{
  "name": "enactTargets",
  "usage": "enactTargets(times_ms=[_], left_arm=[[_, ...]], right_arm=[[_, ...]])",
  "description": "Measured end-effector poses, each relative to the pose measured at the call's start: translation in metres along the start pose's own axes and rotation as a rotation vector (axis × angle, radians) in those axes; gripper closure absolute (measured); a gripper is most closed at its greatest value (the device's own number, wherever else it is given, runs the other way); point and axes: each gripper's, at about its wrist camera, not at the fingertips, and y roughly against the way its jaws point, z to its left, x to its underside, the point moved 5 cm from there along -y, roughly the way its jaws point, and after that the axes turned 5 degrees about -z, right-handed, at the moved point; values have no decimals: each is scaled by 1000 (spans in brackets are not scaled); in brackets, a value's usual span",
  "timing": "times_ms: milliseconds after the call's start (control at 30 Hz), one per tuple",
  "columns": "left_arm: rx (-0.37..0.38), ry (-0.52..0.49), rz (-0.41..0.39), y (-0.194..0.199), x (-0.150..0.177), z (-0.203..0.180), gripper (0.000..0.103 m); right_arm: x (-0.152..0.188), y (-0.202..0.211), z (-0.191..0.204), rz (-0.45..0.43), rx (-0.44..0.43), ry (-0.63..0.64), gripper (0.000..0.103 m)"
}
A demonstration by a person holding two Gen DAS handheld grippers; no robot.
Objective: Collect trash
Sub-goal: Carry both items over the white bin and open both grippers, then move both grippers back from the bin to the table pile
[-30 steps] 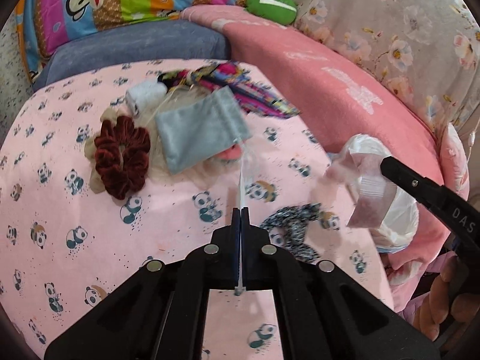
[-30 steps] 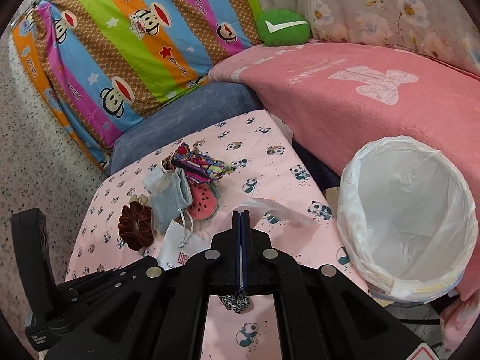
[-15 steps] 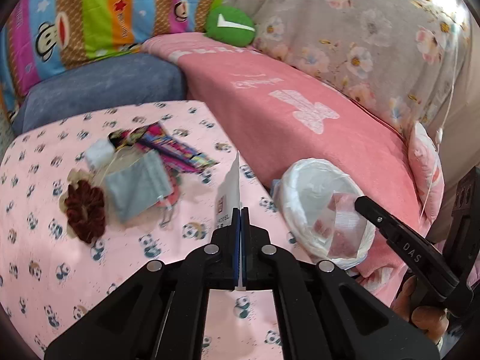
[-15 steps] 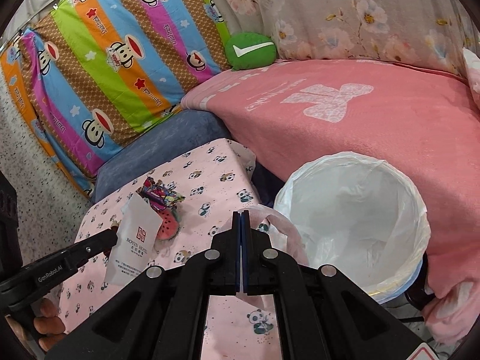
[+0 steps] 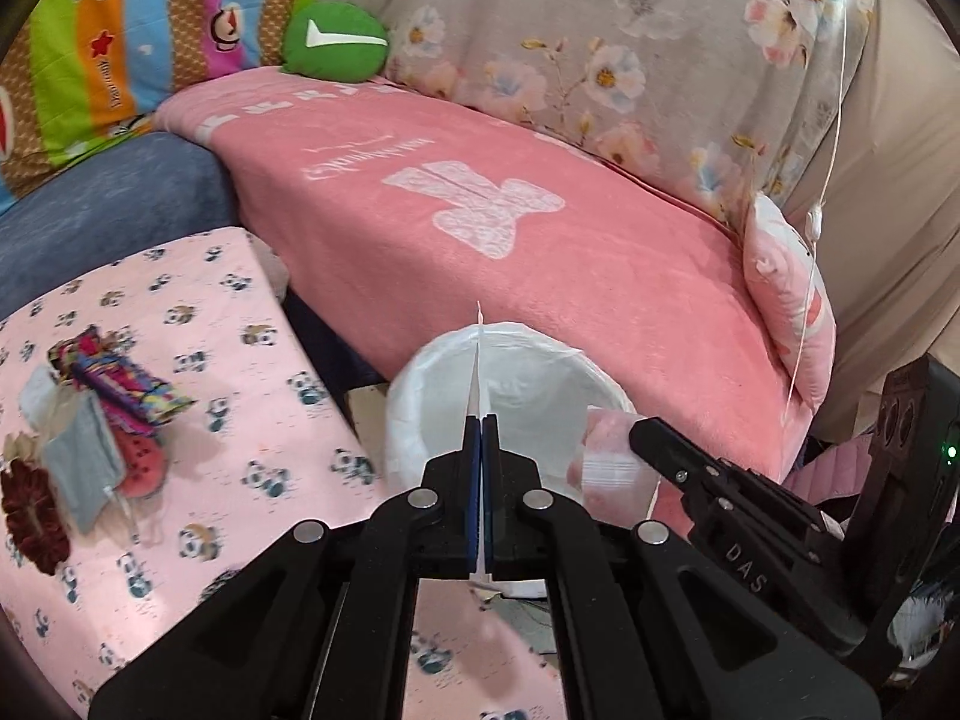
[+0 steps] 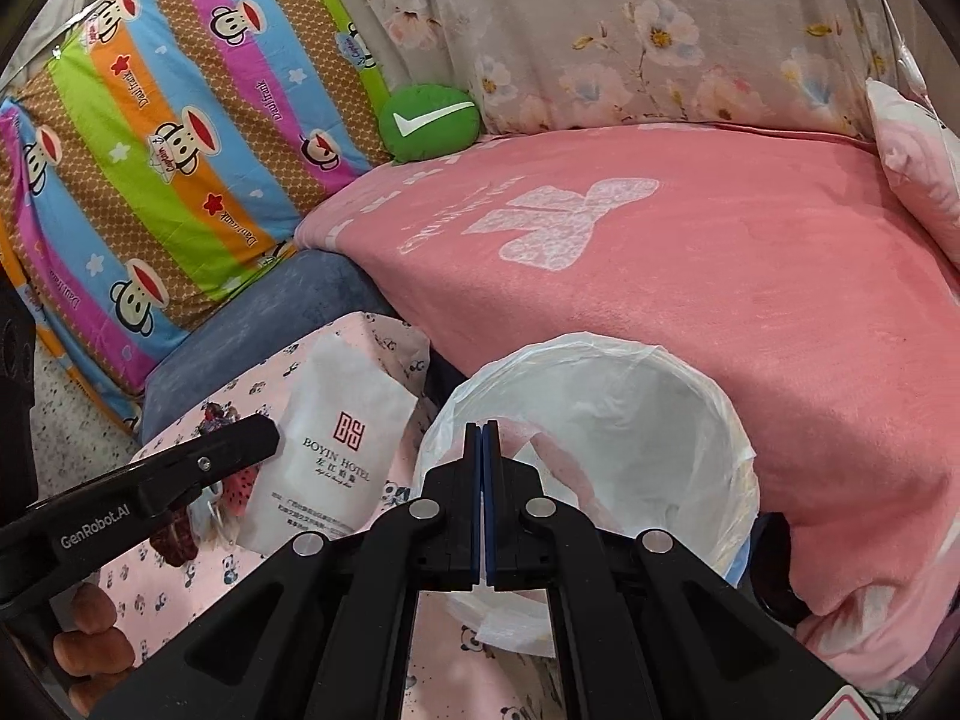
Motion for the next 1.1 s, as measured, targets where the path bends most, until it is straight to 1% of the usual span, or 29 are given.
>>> enactTargets(times_ms=[133, 200, 267, 300, 333, 367, 433, 467, 533, 633, 733, 767, 833, 1000, 1100], left_arm=[[35, -12, 21, -20, -3, -14, 103], [35, -6, 24, -25, -3, -16, 102], [19, 4, 34, -30, -3, -15, 90], [9, 8, 37, -31, -3, -13, 76], [-13, 12, 33, -31, -2, -10, 65], [-28, 10, 25, -30, -2, -9, 62], [-51, -2, 15, -27, -2, -5, 59], [-58, -2, 15, -27, -1, -2, 58], [-77, 2, 8, -23, 0, 3, 51], [-114, -9, -5, -17, 1, 8, 49], [-138, -11, -16, -8, 5, 14, 48], [-143, -9, -19, -6, 7, 16, 48], [-163, -2, -27, 1, 11, 23, 43], [-214, 39, -44, 17, 21, 46, 35], [-257, 50, -47, 27, 29, 62, 34]], right_arm=[[-3, -4, -10, -1, 12, -5, 102], [-5, -7, -14, -2, 19, -8, 97], [-6, -7, -18, -10, 36, -12, 93], [-6, -7, -20, -12, 40, -17, 88], [-6, -6, -21, -14, 39, -21, 81], [-6, -5, -22, -17, 40, -25, 70], [-6, -4, -24, -24, 46, -27, 62], [-6, -3, -23, -26, 47, -25, 62], [-4, -3, -22, -22, 44, -22, 59], [-2, -2, -18, -17, 40, -18, 53], [1, -1, -12, -12, 37, -7, 49], [2, 0, -10, -10, 35, -4, 48], [6, 1, -4, -2, 28, 2, 47], [21, 2, 19, 26, -2, 38, 46], [31, 3, 37, 43, -25, 59, 42]])
